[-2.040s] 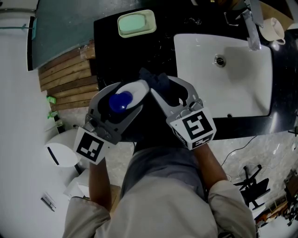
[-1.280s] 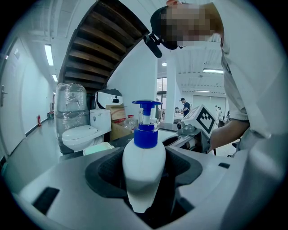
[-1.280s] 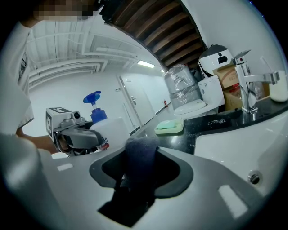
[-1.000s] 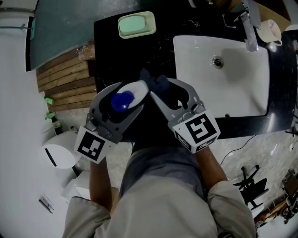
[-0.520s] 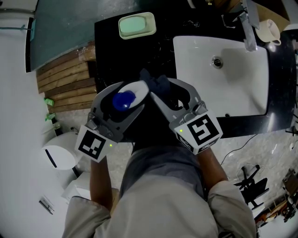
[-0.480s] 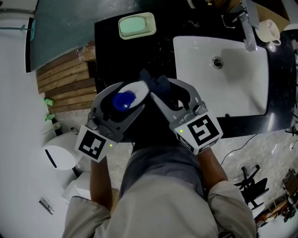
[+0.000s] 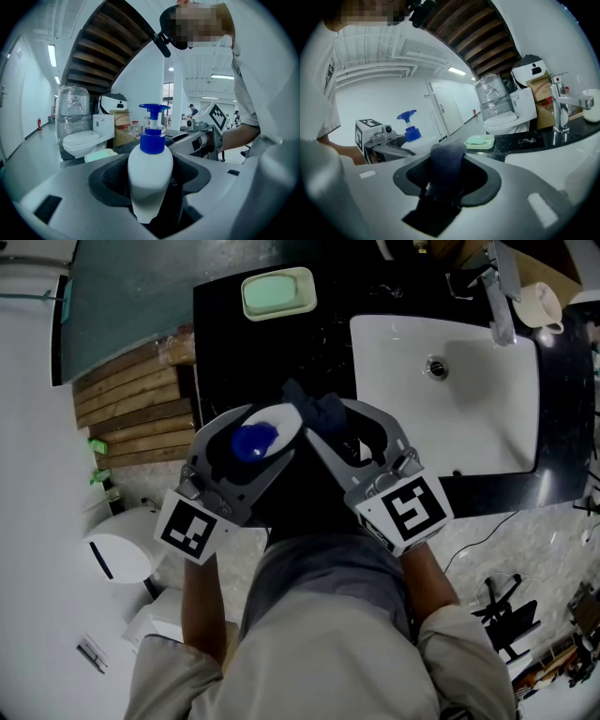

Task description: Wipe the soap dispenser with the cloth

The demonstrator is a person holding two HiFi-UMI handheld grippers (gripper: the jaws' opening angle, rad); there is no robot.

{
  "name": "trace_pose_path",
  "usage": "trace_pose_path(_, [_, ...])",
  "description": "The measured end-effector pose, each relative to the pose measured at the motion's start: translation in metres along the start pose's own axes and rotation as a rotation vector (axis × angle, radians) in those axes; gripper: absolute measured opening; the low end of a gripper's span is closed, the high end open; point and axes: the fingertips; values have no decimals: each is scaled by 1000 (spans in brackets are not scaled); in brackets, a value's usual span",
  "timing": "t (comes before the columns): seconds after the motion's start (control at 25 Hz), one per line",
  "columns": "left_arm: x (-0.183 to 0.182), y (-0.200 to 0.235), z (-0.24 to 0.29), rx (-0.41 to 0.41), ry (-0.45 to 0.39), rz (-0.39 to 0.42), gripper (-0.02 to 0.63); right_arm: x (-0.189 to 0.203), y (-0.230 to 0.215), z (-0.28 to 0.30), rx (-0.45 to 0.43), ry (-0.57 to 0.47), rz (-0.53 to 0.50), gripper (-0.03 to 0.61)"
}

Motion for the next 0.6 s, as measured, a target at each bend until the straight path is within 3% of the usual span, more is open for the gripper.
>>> trace_pose_path(0.6, [-1, 1, 1, -6, -11, -7, 272, -17, 9, -9, 6, -34, -28, 164])
Point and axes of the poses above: the fingertips, and each gripper's own axes: z forward along the fingers, y to its left, x out of its underside, and after that the axes turned 2 degrees about -x, right-handed
